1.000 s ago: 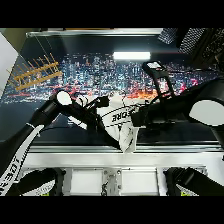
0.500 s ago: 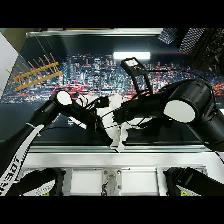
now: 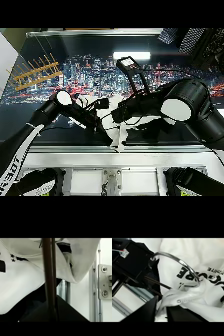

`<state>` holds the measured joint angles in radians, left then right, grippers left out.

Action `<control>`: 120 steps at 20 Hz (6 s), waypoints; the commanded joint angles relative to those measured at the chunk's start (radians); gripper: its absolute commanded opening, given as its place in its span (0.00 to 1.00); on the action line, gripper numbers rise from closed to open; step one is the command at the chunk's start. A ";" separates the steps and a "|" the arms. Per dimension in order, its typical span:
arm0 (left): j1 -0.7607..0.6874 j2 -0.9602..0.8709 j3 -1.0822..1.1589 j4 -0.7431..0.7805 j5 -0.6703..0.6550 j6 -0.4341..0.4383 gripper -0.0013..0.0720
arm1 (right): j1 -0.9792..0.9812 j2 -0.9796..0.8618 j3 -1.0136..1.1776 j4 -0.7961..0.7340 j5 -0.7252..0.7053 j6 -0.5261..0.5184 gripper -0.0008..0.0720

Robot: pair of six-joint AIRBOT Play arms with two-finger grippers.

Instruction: Fold the clothes and pants, and hang the long-sleeved shirts on hangers.

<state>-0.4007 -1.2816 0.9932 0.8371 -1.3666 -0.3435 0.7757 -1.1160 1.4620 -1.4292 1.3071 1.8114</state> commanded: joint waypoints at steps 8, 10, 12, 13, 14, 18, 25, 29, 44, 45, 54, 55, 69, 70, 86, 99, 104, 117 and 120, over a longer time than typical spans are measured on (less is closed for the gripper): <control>0.000 0.000 0.001 0.000 -0.019 -0.002 0.03 | -0.004 0.088 0.002 0.015 0.122 -0.095 0.92; 0.000 0.000 0.001 0.000 -0.019 -0.002 0.03 | -0.003 0.104 0.003 0.000 0.168 -0.092 0.92; 0.000 -0.001 0.001 0.000 -0.019 -0.002 0.03 | -0.004 0.111 0.013 -0.008 0.182 -0.116 0.92; 0.000 -0.001 0.001 0.000 -0.020 -0.002 0.03 | -0.014 0.111 0.031 -0.014 0.200 -0.135 0.92; 0.000 -0.001 0.001 0.000 -0.021 -0.002 0.03 | -0.036 0.110 0.053 -0.014 0.224 -0.166 0.92; 0.000 -0.001 0.001 0.000 -0.021 -0.002 0.03 | -0.230 0.110 0.113 0.090 0.330 -0.448 0.92; 0.000 -0.001 0.001 0.001 -0.021 -0.002 0.03 | -0.438 0.097 0.112 0.279 0.195 -0.608 0.92; 0.000 -0.001 0.001 0.001 -0.021 -0.002 0.03 | -0.468 0.095 0.111 0.299 0.196 -0.800 0.92; 0.000 -0.001 0.001 0.000 -0.022 -0.002 0.03 | -1.369 0.032 -0.430 0.997 0.517 -1.680 0.92; 0.000 -0.001 0.001 0.000 -0.021 -0.002 0.03 | -1.368 0.014 -0.449 0.998 0.534 -1.749 0.92; 0.000 -0.001 0.001 0.001 -0.021 -0.002 0.03 | -1.314 -0.143 -0.480 0.996 0.534 -1.827 0.92; 0.000 -0.001 0.001 0.001 -0.021 -0.002 0.03 | -1.295 -0.156 -0.480 0.996 0.534 -1.826 0.92; 0.000 -0.001 0.001 0.001 -0.020 -0.002 0.03 | -1.154 -0.229 -0.481 1.004 0.534 -1.812 0.92; 0.000 -0.001 0.001 0.000 -0.020 -0.002 0.03 | -1.154 -0.229 -0.481 1.004 0.534 -1.812 0.92; 0.000 -0.001 0.001 0.001 -0.021 -0.002 0.03 | -1.143 -0.229 -0.481 1.007 0.533 -1.812 0.92; 0.000 -0.001 0.001 0.001 -0.020 -0.002 0.03 | -1.140 -0.229 -0.481 1.007 0.523 -1.812 0.75; 0.000 -0.001 0.001 0.001 -0.020 -0.002 0.03 | -1.140 -0.229 -0.481 1.008 0.526 -1.812 0.03; 0.002 -0.001 0.001 0.010 -0.015 -0.042 0.64 | -1.140 -0.229 -0.481 1.007 0.523 -1.812 0.03; 0.002 0.000 0.001 0.010 -0.014 -0.113 0.64 | -1.140 -0.229 -0.481 1.007 0.521 -1.812 0.03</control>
<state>-0.3996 -1.2819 0.9947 0.8345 -1.3766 -0.3912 -0.3641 -1.3449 0.9810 -0.4225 1.8343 0.0032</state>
